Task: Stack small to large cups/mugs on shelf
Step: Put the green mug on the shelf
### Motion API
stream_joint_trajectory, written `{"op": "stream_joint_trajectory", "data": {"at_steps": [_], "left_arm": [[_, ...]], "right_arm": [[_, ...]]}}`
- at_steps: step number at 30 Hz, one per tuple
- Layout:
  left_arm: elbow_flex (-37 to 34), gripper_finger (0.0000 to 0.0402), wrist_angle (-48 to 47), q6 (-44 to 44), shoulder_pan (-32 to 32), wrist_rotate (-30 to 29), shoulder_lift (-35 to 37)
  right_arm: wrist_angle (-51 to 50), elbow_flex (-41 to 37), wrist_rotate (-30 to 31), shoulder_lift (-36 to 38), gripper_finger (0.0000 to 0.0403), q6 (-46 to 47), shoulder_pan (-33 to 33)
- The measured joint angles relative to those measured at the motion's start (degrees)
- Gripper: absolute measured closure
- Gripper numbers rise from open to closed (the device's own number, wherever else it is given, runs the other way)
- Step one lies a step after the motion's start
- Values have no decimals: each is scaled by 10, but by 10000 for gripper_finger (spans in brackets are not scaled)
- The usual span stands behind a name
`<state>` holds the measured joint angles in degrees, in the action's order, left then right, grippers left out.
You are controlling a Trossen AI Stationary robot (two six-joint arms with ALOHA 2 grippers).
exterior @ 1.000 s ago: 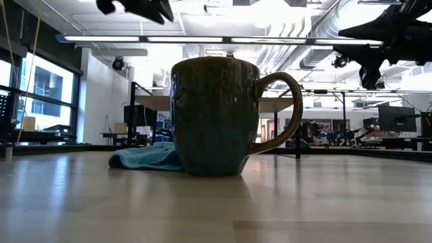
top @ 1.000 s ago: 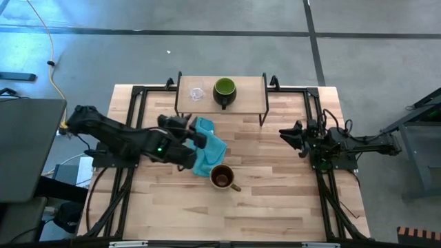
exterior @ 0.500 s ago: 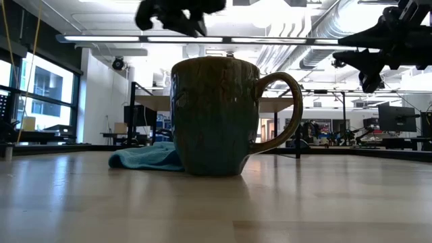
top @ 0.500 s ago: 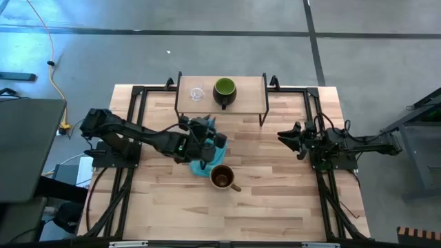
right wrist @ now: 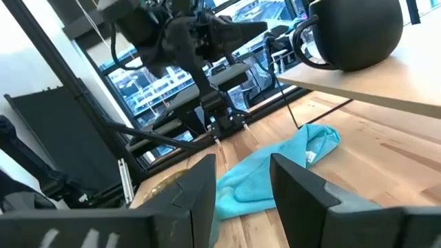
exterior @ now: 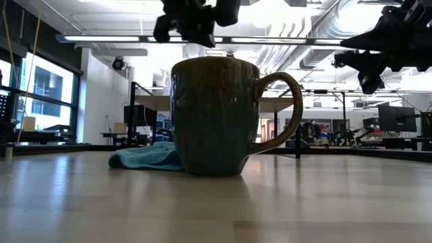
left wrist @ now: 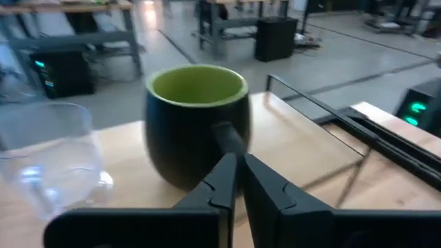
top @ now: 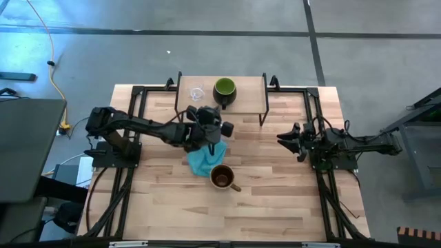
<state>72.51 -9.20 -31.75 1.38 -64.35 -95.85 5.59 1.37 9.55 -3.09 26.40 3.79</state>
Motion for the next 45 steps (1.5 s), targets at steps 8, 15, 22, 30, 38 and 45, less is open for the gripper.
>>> {"op": "stream_joint_trajectory", "data": {"at_steps": [8, 15, 22, 30, 38, 45], "left_arm": [[1, 396, 58, 60, 1, 58, -20], [0, 384, 74, 79, 1, 56, -41], [0, 368, 78, 90, 1, 45, -41], [0, 332, 76, 90, 1, 43, -41], [0, 314, 78, 69, 10, 44, -41], [0, 323, 79, 54, 21, 48, -41]], "right_arm": [[-8, 0, -2, 0, 275, -16, 0], [-13, 0, -2, 0, 275, -19, 0], [-30, 0, -11, 1, 275, -3, 0], [-33, 0, -12, 1, 275, 2, 0], [-33, 0, -12, 1, 275, 1, 0], [-33, 0, -12, 1, 275, 6, 0]]}}
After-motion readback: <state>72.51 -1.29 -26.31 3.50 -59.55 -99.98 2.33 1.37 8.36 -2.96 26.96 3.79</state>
